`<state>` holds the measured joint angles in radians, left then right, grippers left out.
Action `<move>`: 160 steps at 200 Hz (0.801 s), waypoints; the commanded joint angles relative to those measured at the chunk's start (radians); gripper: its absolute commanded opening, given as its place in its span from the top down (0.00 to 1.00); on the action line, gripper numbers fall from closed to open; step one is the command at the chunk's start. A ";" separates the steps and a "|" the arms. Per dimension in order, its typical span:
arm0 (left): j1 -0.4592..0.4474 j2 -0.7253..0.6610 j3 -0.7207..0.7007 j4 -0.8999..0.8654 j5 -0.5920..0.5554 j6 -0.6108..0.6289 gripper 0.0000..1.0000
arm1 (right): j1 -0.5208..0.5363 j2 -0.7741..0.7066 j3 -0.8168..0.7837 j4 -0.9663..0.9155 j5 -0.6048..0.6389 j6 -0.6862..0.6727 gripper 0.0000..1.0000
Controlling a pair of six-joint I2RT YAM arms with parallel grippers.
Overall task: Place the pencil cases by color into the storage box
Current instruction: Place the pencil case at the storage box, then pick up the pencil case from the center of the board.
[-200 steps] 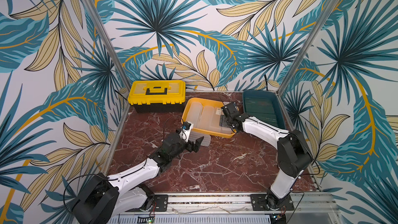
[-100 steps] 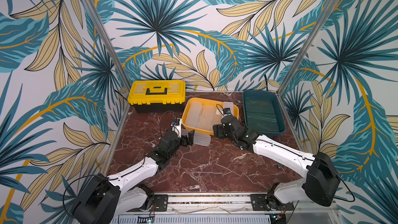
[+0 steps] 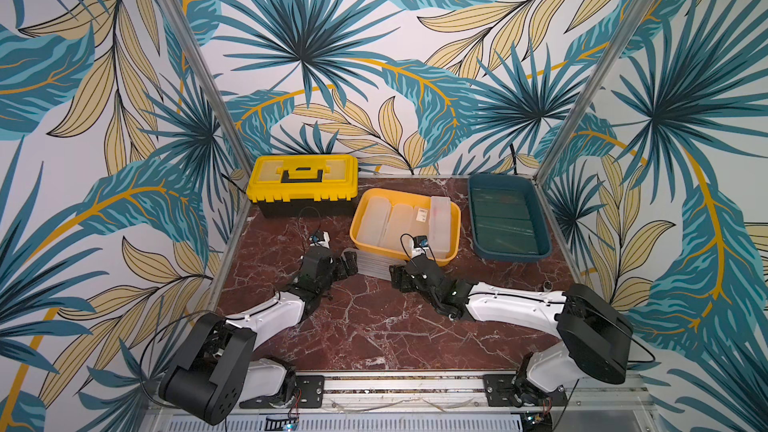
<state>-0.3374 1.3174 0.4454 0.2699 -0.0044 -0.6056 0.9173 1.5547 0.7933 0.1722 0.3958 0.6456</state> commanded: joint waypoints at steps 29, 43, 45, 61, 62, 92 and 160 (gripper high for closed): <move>0.019 0.082 0.031 0.075 0.150 -0.028 0.00 | 0.006 0.022 -0.061 0.146 -0.008 0.030 0.16; 0.019 0.104 0.039 0.096 0.168 -0.024 0.00 | 0.006 0.021 -0.070 0.158 -0.006 0.027 0.16; 0.019 0.106 0.039 0.101 0.170 -0.022 0.00 | 0.005 0.021 -0.071 0.159 -0.006 0.028 0.16; 0.021 0.125 0.041 0.130 0.181 -0.016 0.00 | 0.005 0.022 -0.087 0.176 -0.002 0.021 0.16; 0.021 0.126 0.041 0.132 0.183 -0.015 0.00 | 0.005 0.021 -0.088 0.178 -0.001 0.020 0.16; 0.020 0.132 0.040 0.157 0.173 0.009 0.00 | 0.004 0.020 -0.124 0.225 0.007 0.011 0.16; 0.030 0.105 0.020 0.158 0.100 0.000 0.00 | 0.003 0.060 -0.134 0.282 0.048 0.010 0.15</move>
<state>-0.3195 1.4460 0.4461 0.4000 0.1307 -0.6106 0.9173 1.5871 0.6804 0.4072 0.4065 0.6579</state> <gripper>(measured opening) 0.995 0.846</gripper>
